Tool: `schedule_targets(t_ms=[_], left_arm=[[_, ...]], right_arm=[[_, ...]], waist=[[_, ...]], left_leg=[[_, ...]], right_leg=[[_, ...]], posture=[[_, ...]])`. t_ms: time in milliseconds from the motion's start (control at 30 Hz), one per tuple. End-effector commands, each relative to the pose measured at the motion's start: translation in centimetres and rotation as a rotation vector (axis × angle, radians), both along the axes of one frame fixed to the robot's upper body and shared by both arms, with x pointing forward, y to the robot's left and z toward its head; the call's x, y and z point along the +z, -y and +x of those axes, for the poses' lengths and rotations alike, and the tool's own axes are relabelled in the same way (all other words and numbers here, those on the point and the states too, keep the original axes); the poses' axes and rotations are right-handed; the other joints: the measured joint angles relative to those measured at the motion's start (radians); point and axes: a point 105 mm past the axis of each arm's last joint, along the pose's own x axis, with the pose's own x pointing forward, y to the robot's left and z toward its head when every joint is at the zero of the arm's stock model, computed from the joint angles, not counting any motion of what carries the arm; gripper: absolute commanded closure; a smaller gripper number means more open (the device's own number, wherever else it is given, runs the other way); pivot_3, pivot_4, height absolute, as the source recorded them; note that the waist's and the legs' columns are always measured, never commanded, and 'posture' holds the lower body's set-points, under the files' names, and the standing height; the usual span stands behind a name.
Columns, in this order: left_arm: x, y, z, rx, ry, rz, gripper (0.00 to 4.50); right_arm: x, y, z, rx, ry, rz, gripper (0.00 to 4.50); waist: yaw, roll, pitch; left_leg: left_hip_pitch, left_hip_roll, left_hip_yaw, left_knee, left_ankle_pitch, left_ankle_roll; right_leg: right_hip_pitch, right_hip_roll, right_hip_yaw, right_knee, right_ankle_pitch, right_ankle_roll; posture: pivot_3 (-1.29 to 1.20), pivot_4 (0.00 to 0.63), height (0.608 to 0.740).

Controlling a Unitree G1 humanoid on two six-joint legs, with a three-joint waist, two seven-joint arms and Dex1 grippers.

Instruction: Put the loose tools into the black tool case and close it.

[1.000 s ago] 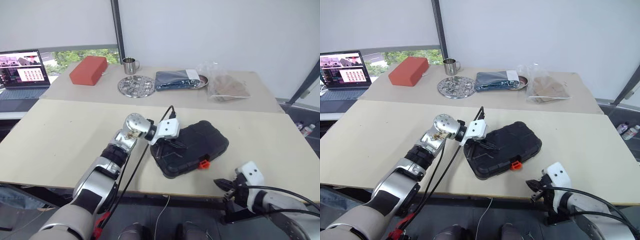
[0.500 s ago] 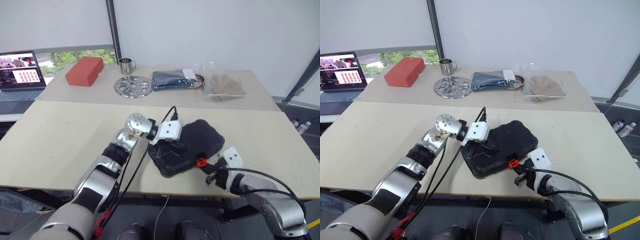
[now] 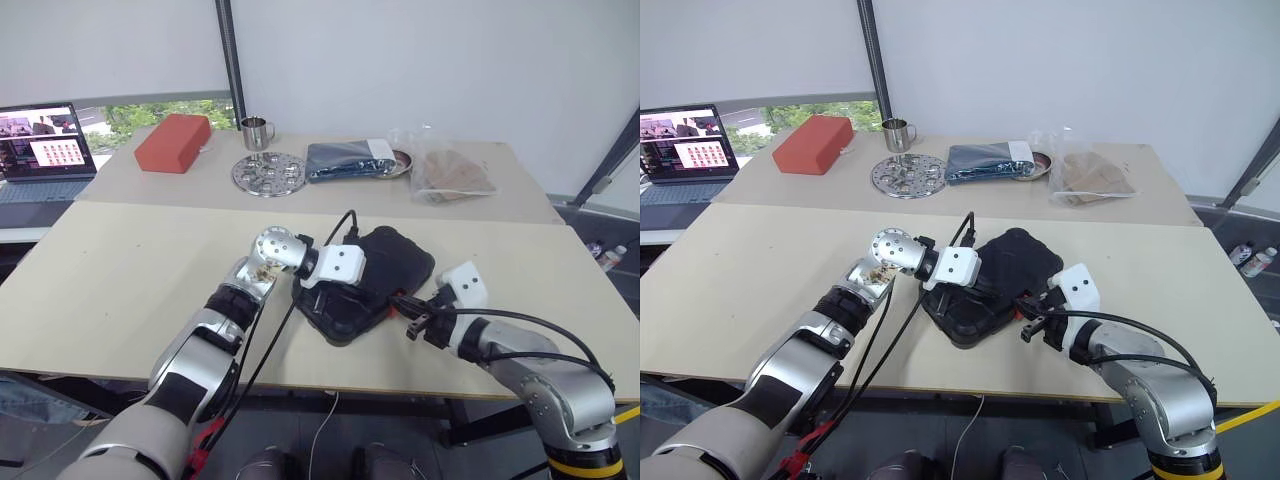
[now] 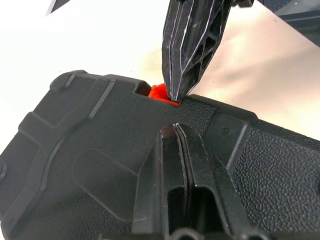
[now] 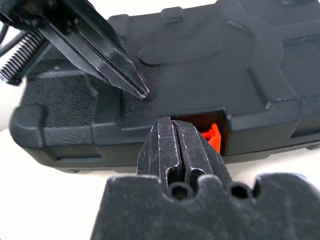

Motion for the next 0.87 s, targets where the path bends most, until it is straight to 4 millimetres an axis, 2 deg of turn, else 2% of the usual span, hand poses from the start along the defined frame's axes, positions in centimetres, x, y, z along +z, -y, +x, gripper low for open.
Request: schedule_targets(t_ms=[33,133,233,300,367,400,433,500,567,600,700,767,833,867], left_arm=[[-2.7,-1.8,0.5,0.073,-0.067,0.094,4.44],[-1.7,-2.8,1.2,0.139,-0.132,0.037,4.44],[0.1,-5.3,1.8,0.232,-0.251,-0.041,3.73],[1.1,-8.2,1.7,0.287,-0.282,-0.060,2.89],[2.2,-11.6,1.1,0.344,-0.314,-0.068,2.23],[2.7,-13.3,0.7,0.374,-0.330,-0.070,1.73],[3.4,-15.2,0.1,0.410,-0.353,-0.075,1.48],[4.7,-18.2,-1.5,0.460,-0.406,-0.089,0.63],[5.7,-20.4,-2.9,0.517,-0.451,-0.110,0.02],[5.9,-21.2,-3.5,0.548,-0.464,-0.116,0.00],[6.0,-23.2,-4.4,0.628,-0.468,-0.135,0.00],[5.9,-23.6,-4.7,0.652,-0.458,-0.148,0.00],[5.7,-23.6,-4.7,0.663,-0.447,-0.160,0.00],[5.5,-23.5,-4.8,0.662,-0.438,-0.158,0.00]], right_arm=[[1.6,1.1,-1.0,0.006,0.049,-0.015,4.50],[2.4,2.3,-1.9,0.019,0.056,-0.023,4.50],[3.5,4.0,-2.9,0.059,0.073,-0.073,3.70],[4.5,5.1,-3.8,0.123,0.076,-0.106,2.94],[5.8,6.5,-4.4,0.173,0.070,-0.142,2.42],[6.4,7.2,-4.7,0.195,0.066,-0.161,1.96],[7.0,7.9,-5.0,0.219,0.056,-0.175,1.73],[8.2,9.0,-5.6,0.271,0.028,-0.187,0.94],[8.9,9.8,-6.3,0.320,-0.009,-0.196,0.29],[9.1,10.2,-6.5,0.341,-0.027,-0.203,0.07],[9.2,10.8,-6.7,0.382,-0.046,-0.245,0.07],[9.1,11.0,-6.4,0.389,-0.037,-0.268,0.07],[9.0,10.8,-6.1,0.404,-0.015,-0.283,0.07],[9.0,10.8,-5.9,0.405,-0.008,-0.281,0.07]], waist=[[0.000,0.000,0.000],[-0.001,0.000,0.000],[-0.011,0.000,0.000],[-0.019,0.000,0.000],[-0.024,0.000,0.000],[-0.025,0.000,0.001],[-0.025,0.001,0.001],[-0.023,0.000,0.002],[-0.013,-0.001,0.003],[-0.008,-0.001,0.004],[0.014,0.000,0.004],[0.026,0.001,0.005],[0.029,0.001,0.005],[0.029,0.001,0.005]], left_leg=[[0.000,0.000,0.000,0.000,0.000,0.000],[0.000,0.000,0.000,0.000,0.000,0.000],[0.000,0.001,0.000,0.000,-0.001,0.001],[0.000,0.001,0.000,-0.002,0.000,0.000],[0.000,0.002,0.000,-0.004,0.001,-0.003],[0.000,0.002,0.000,-0.004,0.002,-0.004],[0.000,0.002,0.000,-0.004,0.002,-0.004],[0.000,0.002,0.000,-0.004,0.002,-0.004],[0.000,0.002,0.000,-0.004,0.002,-0.004],[0.000,0.002,0.000,-0.004,0.002,-0.004],[0.000,0.001,-0.001,-0.003,0.000,-0.001],[0.000,0.001,-0.002,-0.003,-0.001,0.000],[-0.001,0.000,-0.004,-0.003,-0.005,-0.007],[-0.002,-0.002,-0.005,-0.003,-0.005,-0.007]], right_leg=[[0.000,0.000,0.000,0.000,0.000,0.000],[0.000,0.000,0.000,0.000,0.000,0.000],[-0.001,0.001,0.001,0.000,0.000,0.001],[-0.002,0.002,0.002,0.000,-0.001,0.001],[-0.003,0.003,0.002,0.001,-0.001,-0.001],[-0.003,0.003,0.002,0.001,-0.001,-0.002],[-0.003,0.004,0.002,0.001,-0.001,-0.002],[-0.003,0.004,0.002,0.000,-0.002,-0.001],[-0.003,0.003,0.002,-0.001,-0.002,-0.001],[-0.002,0.003,0.002,-0.001,-0.002,-0.001],[-0.001,-0.001,0.003,-0.003,-0.005,0.004],[-0.002,-0.008,0.002,-0.007,-0.006,0.007],[-0.002,-0.010,0.000,-0.010,-0.006,0.007],[-0.002,-0.012,-0.001,-0.010,-0.003,0.004]], posture=[[0.00,0.150,0.736],[0.00,0.150,0.736],[0.00,0.150,0.736],[0.00,0.150,0.736],[0.00,0.150,0.736],[0.00,0.150,0.736],[0.00,0.150,0.736],[0.00,0.150,0.736],[0.00,0.150,0.736],[0.00,0.150,0.736],[0.00,0.150,0.736],[0.00,0.150,0.736],[0.00,0.150,0.736],[0.00,0.150,0.736]])
